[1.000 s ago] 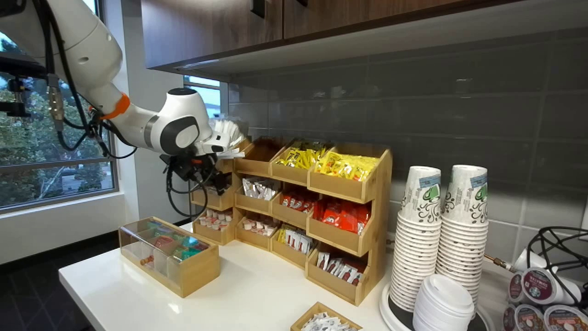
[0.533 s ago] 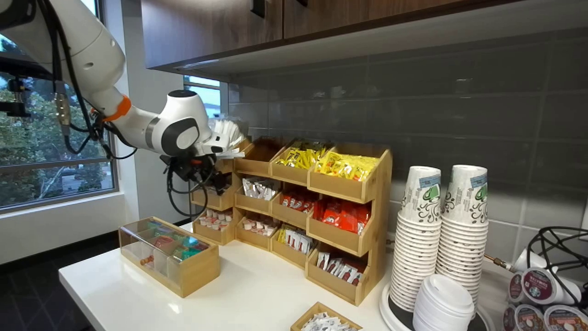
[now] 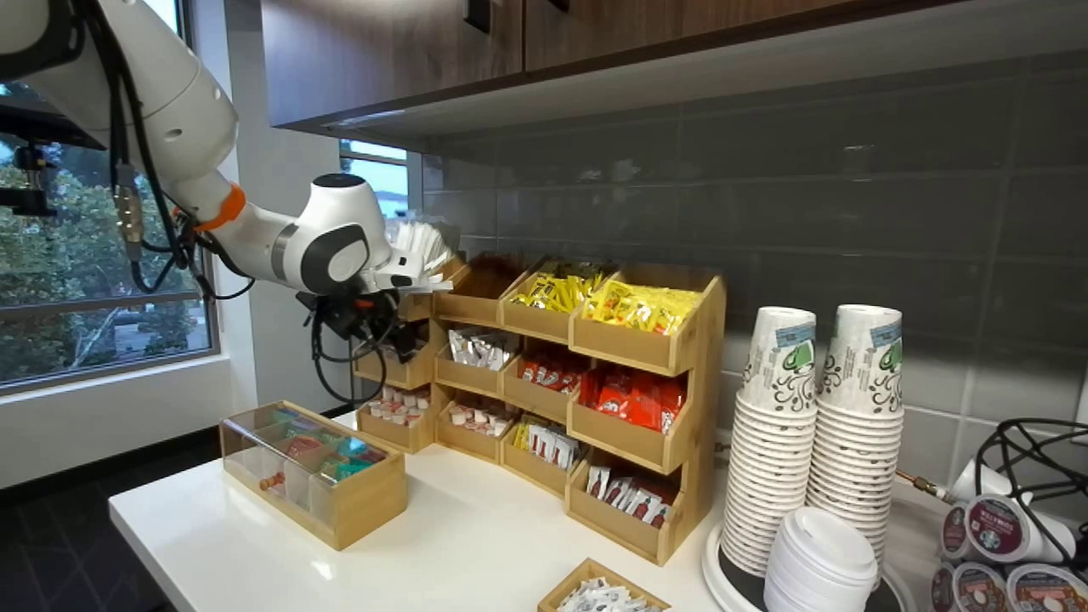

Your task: Pick up the brown paper bag from the shelf and put it on the counter

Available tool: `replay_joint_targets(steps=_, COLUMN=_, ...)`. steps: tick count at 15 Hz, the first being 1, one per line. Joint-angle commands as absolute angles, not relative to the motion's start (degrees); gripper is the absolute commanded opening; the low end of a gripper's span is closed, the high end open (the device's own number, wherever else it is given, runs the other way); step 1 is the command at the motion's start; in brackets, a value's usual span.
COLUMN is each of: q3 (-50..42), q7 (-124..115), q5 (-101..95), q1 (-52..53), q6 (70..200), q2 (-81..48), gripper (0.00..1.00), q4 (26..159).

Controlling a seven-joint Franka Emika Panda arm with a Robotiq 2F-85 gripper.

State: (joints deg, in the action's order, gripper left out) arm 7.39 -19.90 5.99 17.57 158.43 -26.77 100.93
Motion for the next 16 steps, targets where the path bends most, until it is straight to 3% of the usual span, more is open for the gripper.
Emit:
replay_joint_targets(steps=1, q3=7.21, q7=-19.40, q5=5.75, q1=18.08, q6=159.73, q2=-28.66, gripper=0.82, q4=98.77)
replay_joint_targets(steps=8, q3=7.09, q7=-18.45, q5=5.54, q1=18.31, q6=159.55, q2=-29.34, gripper=0.74, q4=97.71)
replay_joint_targets(steps=13, q3=6.85, q7=-18.13, q5=5.41, q1=18.42, q6=159.22, q2=-30.15, gripper=0.60, q4=96.89)
replay_joint_targets(steps=14, q3=6.77, q7=-18.09, q5=5.40, q1=18.40, q6=159.16, q2=-30.34, gripper=0.53, q4=96.71)
replay_joint_targets(steps=16, q3=6.55, q7=-18.18, q5=5.32, q1=18.43, q6=159.07, q2=-30.42, gripper=0.58, q4=96.60)
